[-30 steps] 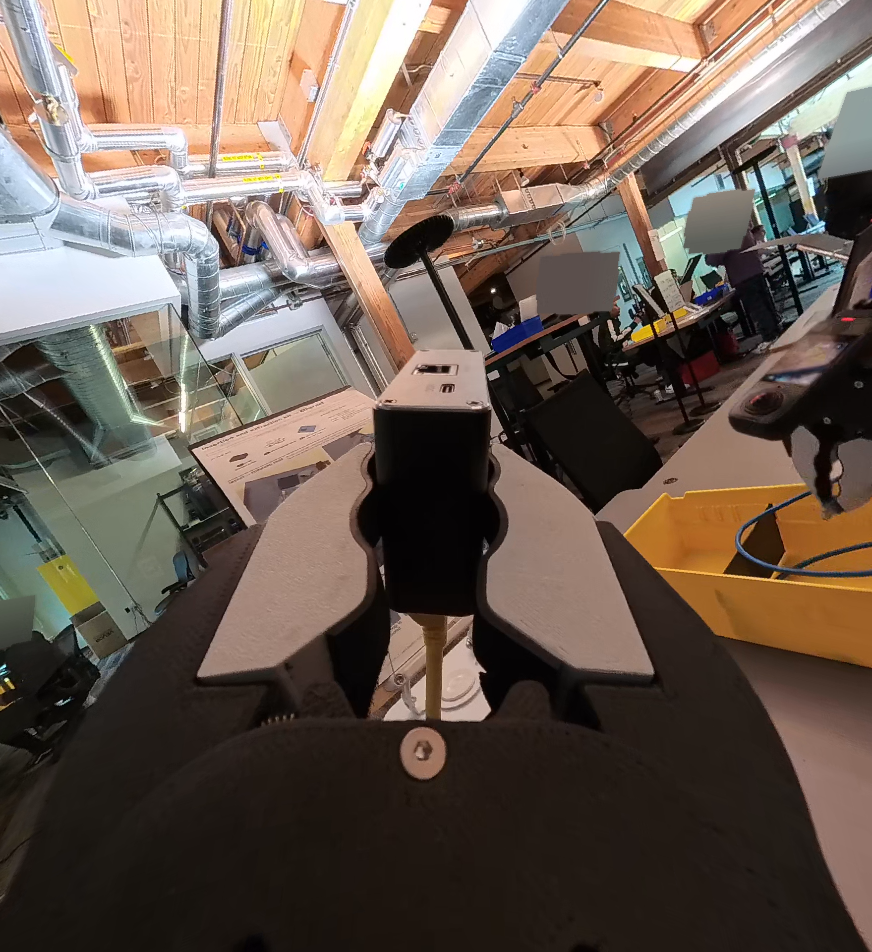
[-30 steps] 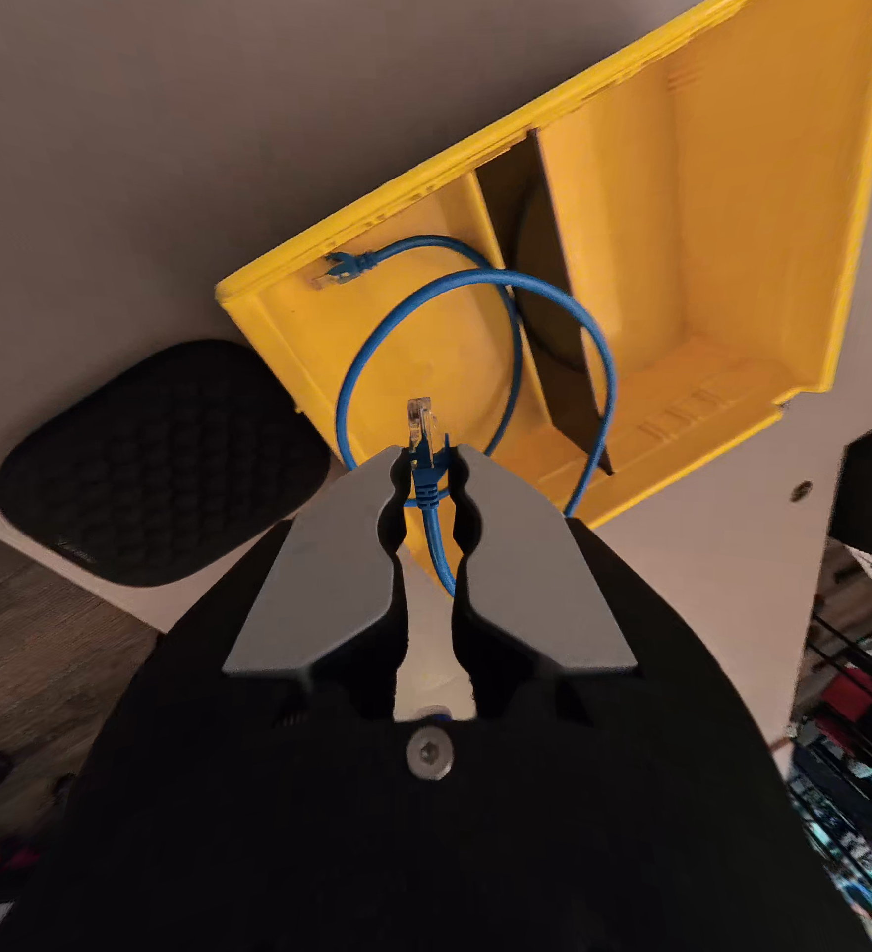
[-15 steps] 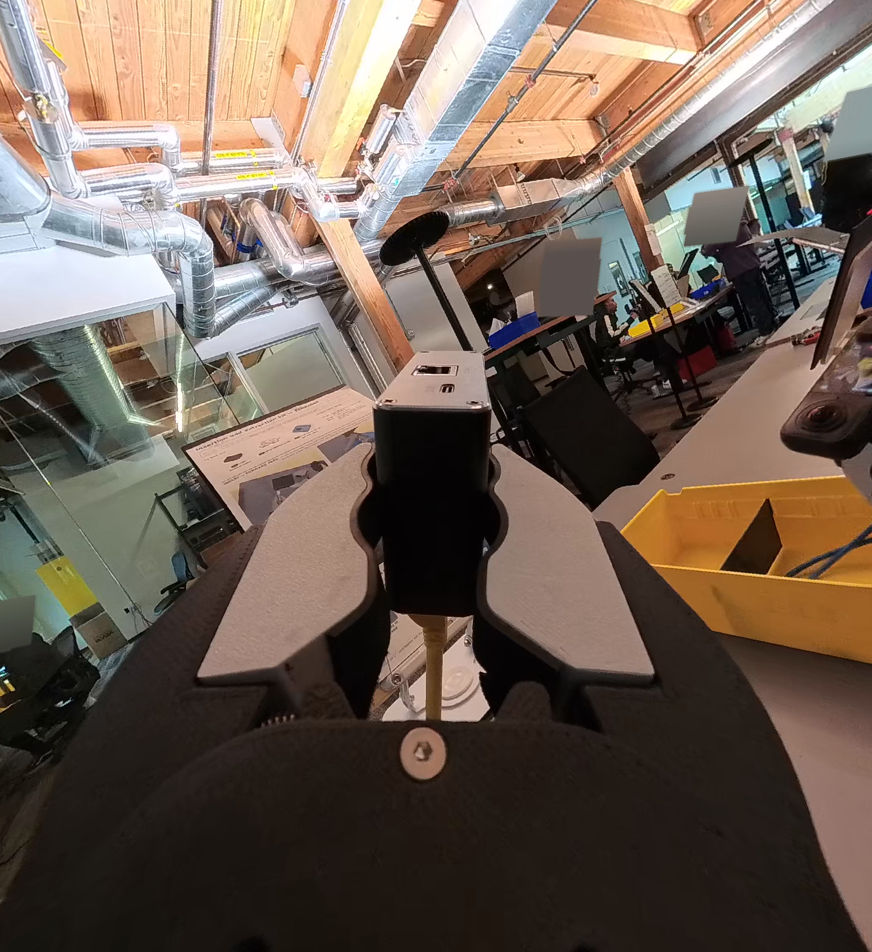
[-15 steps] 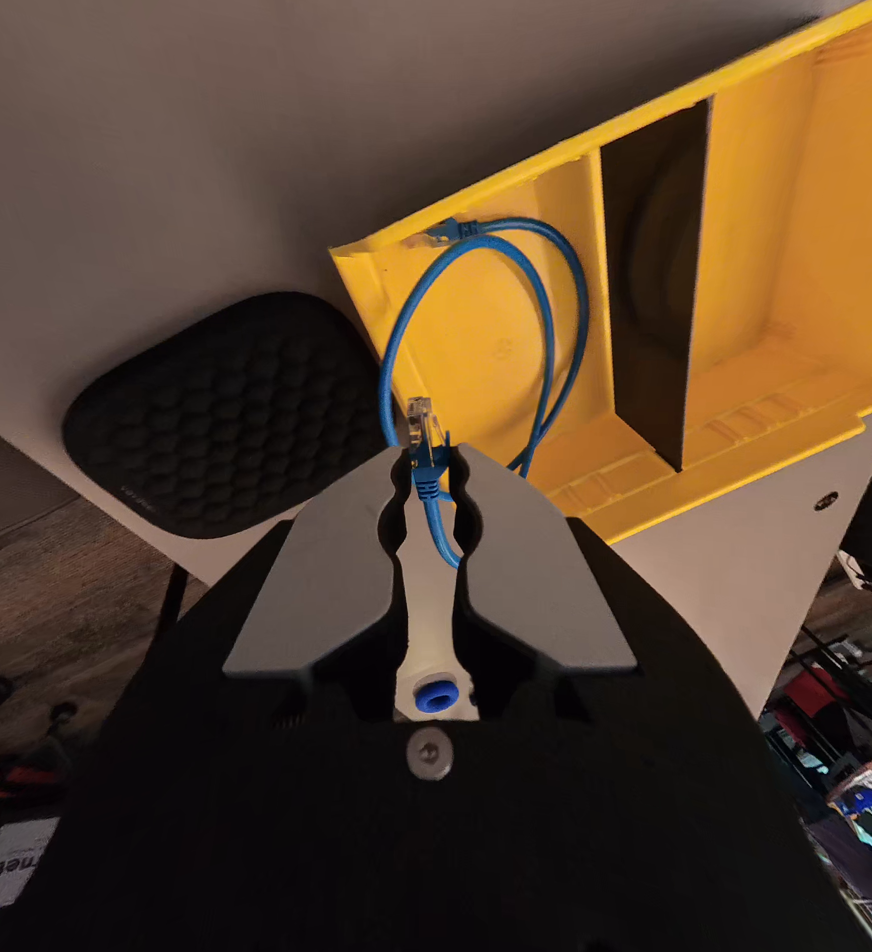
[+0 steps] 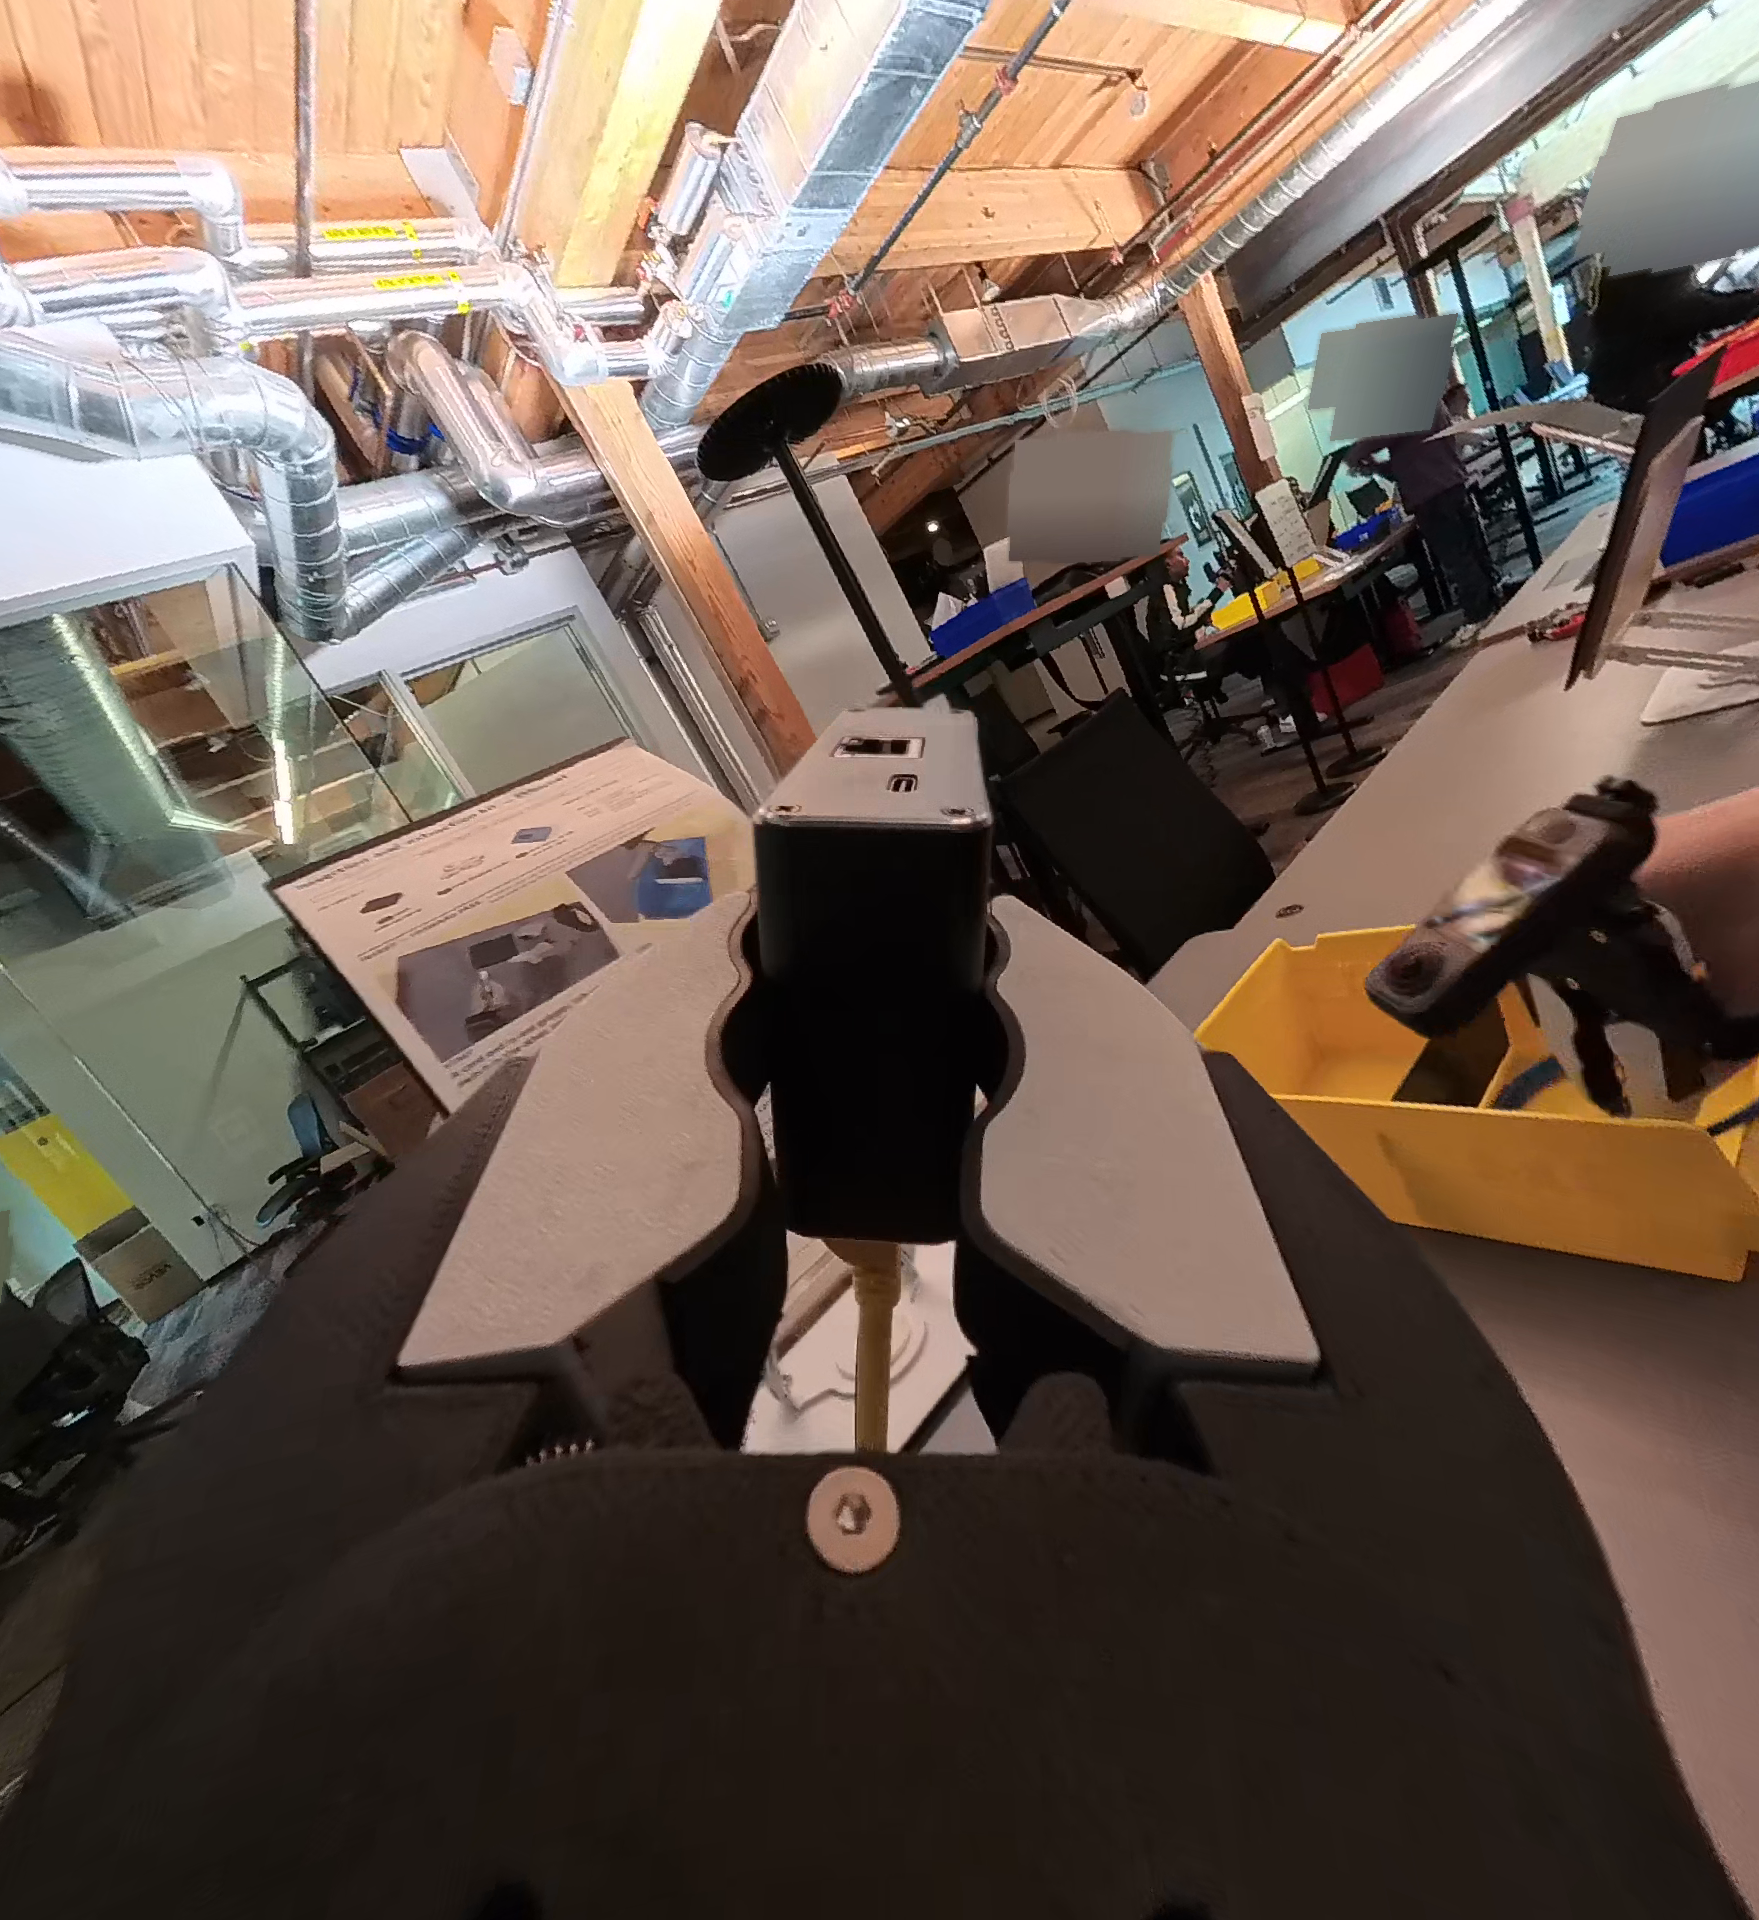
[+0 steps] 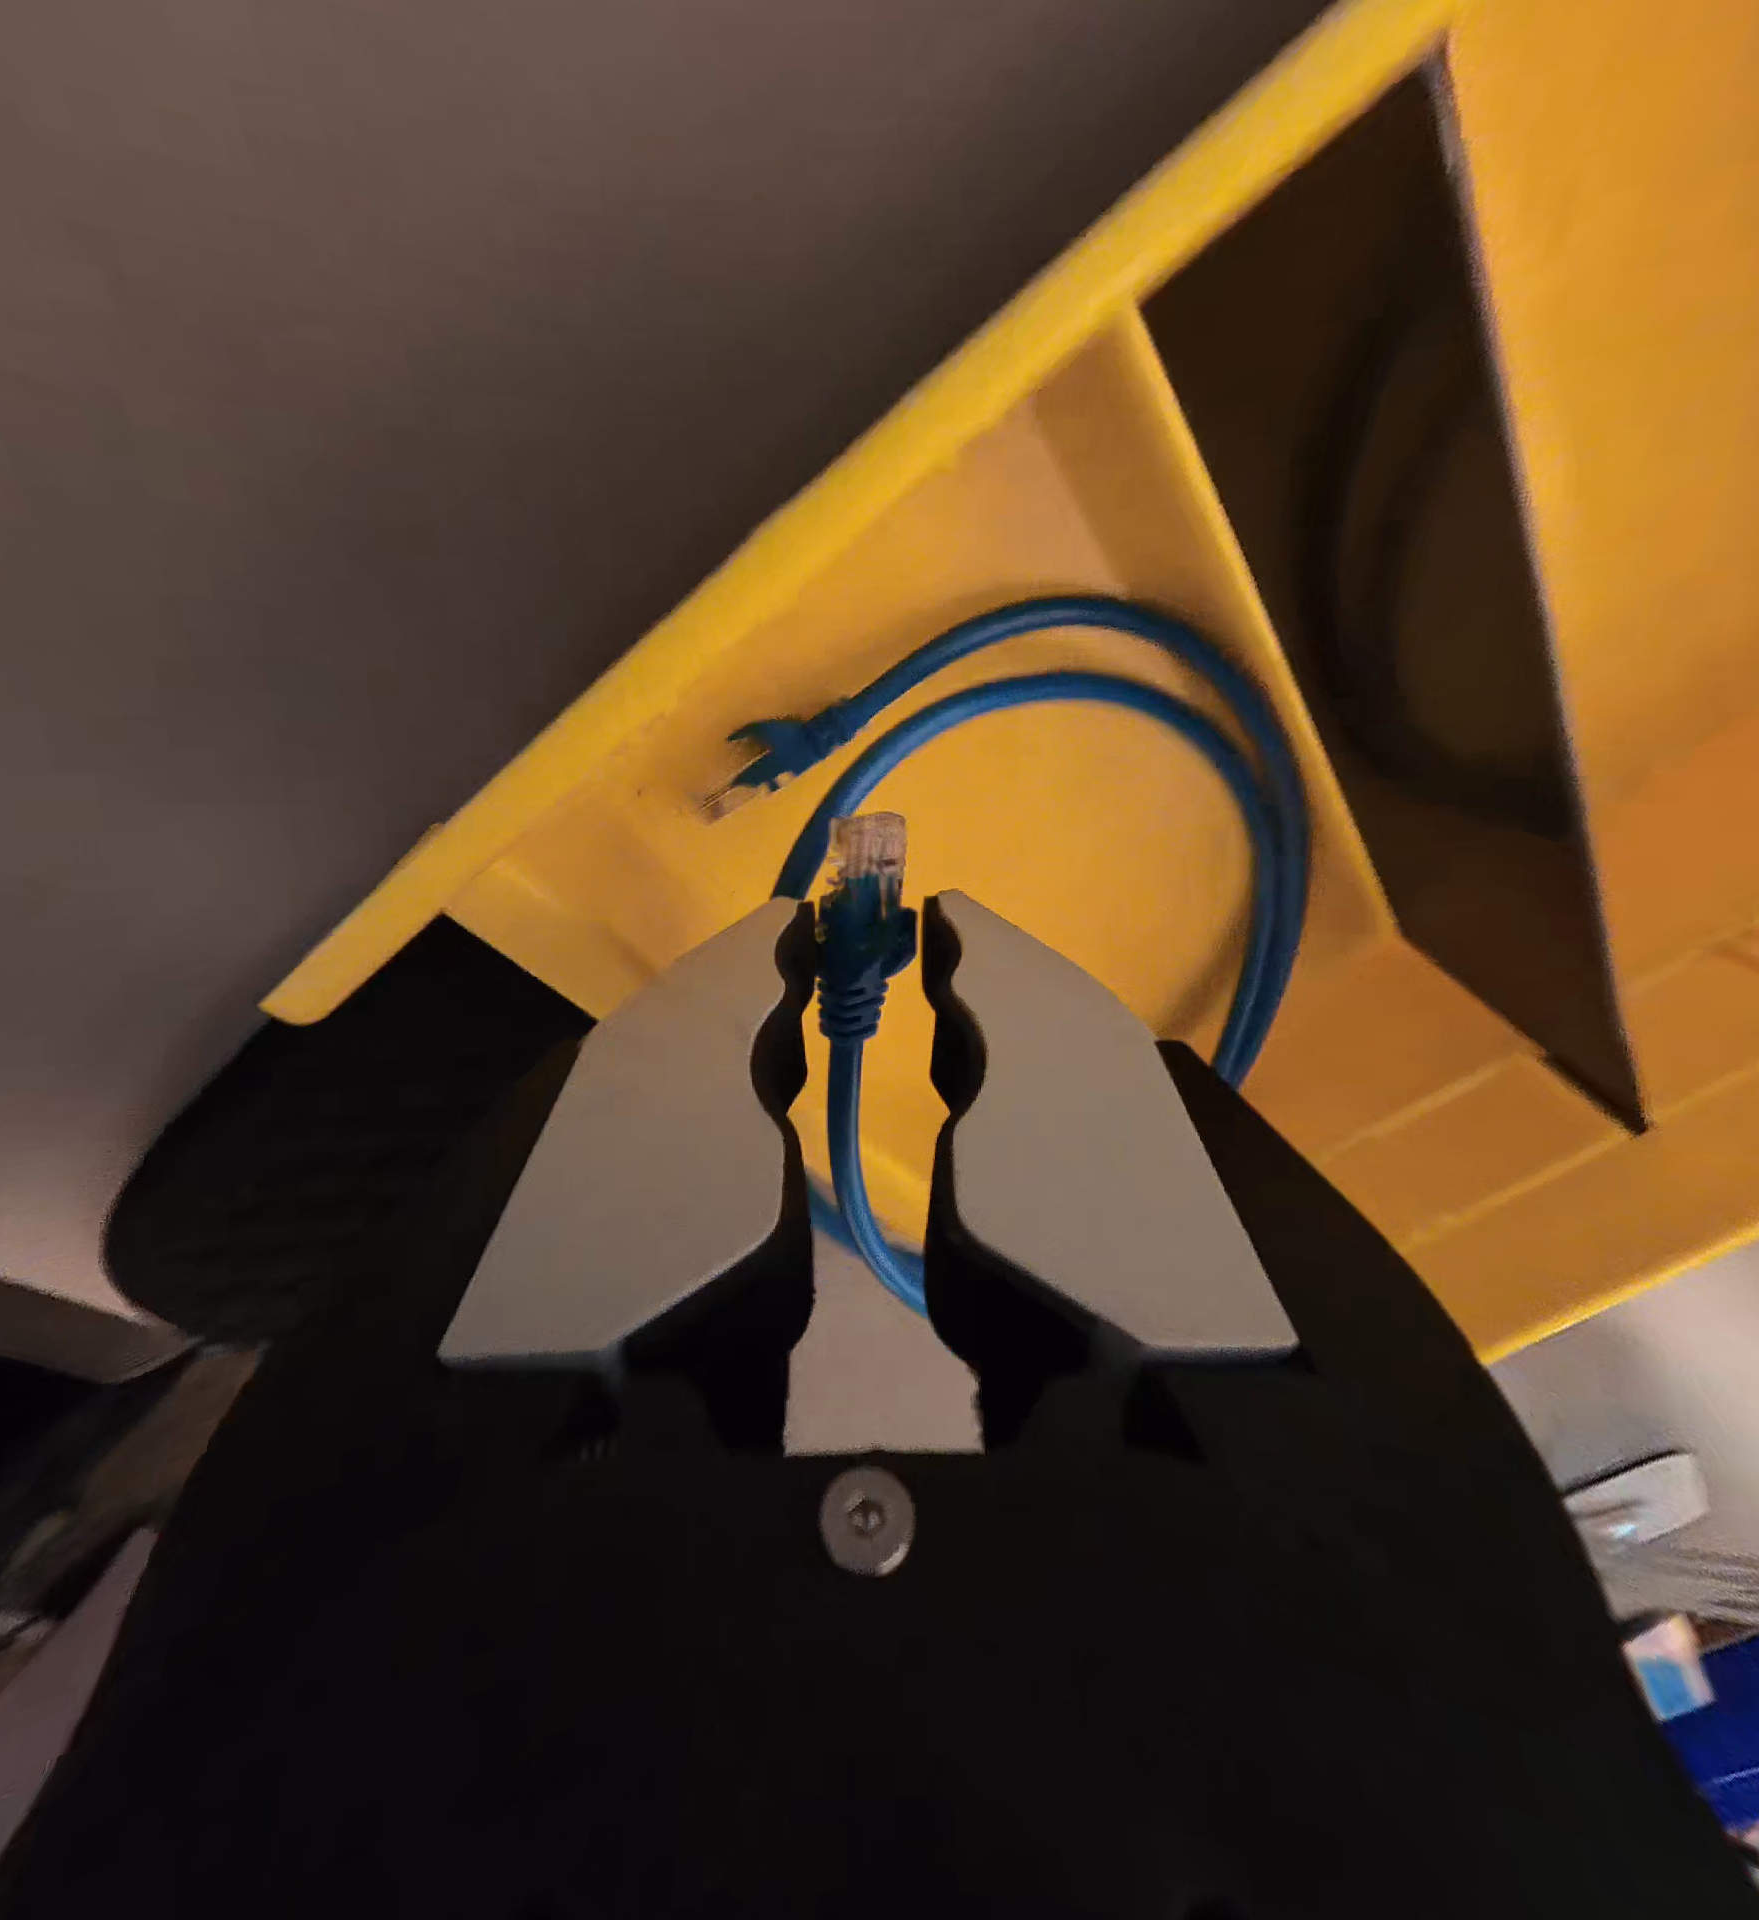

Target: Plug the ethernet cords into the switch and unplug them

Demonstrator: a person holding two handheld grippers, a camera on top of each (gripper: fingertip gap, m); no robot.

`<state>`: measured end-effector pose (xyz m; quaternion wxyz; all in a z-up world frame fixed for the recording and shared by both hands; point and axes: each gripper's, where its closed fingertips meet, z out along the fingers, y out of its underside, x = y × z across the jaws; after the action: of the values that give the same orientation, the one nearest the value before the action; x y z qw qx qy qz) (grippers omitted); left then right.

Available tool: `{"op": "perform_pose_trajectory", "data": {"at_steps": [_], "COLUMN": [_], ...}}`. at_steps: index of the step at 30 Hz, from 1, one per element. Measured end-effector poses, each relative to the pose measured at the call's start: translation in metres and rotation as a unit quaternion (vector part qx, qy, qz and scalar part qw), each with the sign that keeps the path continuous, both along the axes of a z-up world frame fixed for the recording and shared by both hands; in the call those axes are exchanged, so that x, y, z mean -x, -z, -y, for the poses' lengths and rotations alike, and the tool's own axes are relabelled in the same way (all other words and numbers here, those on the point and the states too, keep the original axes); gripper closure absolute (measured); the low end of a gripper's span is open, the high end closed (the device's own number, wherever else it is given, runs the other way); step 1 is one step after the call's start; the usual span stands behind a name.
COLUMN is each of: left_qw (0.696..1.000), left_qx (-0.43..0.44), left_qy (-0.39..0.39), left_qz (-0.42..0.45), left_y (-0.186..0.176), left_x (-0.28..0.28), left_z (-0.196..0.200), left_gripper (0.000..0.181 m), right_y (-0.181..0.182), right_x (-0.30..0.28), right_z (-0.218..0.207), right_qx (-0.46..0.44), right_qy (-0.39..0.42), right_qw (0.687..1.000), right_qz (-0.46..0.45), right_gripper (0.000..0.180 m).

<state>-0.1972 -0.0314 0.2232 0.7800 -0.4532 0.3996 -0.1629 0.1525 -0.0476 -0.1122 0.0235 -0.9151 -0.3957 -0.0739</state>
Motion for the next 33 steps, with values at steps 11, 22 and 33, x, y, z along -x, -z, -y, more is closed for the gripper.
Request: {"op": "perform_pose_trajectory", "data": {"at_steps": [11, 22, 33], "left_qw": [0.991, 0.96, 0.939], "left_qx": [0.003, -0.036, -0.069], "left_qy": [0.043, 0.099, 0.117], "left_qz": [-0.13, -0.259, -0.317], "left_y": [0.055, 0.111, 0.132], "left_x": [-0.079, -0.13, -0.149], "left_z": [-0.005, 0.013, 0.034], "left_gripper": [0.145, 0.145, 0.145], "right_y": [-0.088, -0.232, -0.192], "right_x": [0.008, 0.167, 0.193], "right_z": [0.003, 0.004, 0.0], "right_qx": [-0.109, -0.484, -0.393], "right_qy": [0.002, -0.342, -0.414], "right_qw": [0.99, 0.802, 0.821], "right_qz": [-0.088, -0.069, 0.024], "right_gripper": [0.14, 0.131, 0.146]}}
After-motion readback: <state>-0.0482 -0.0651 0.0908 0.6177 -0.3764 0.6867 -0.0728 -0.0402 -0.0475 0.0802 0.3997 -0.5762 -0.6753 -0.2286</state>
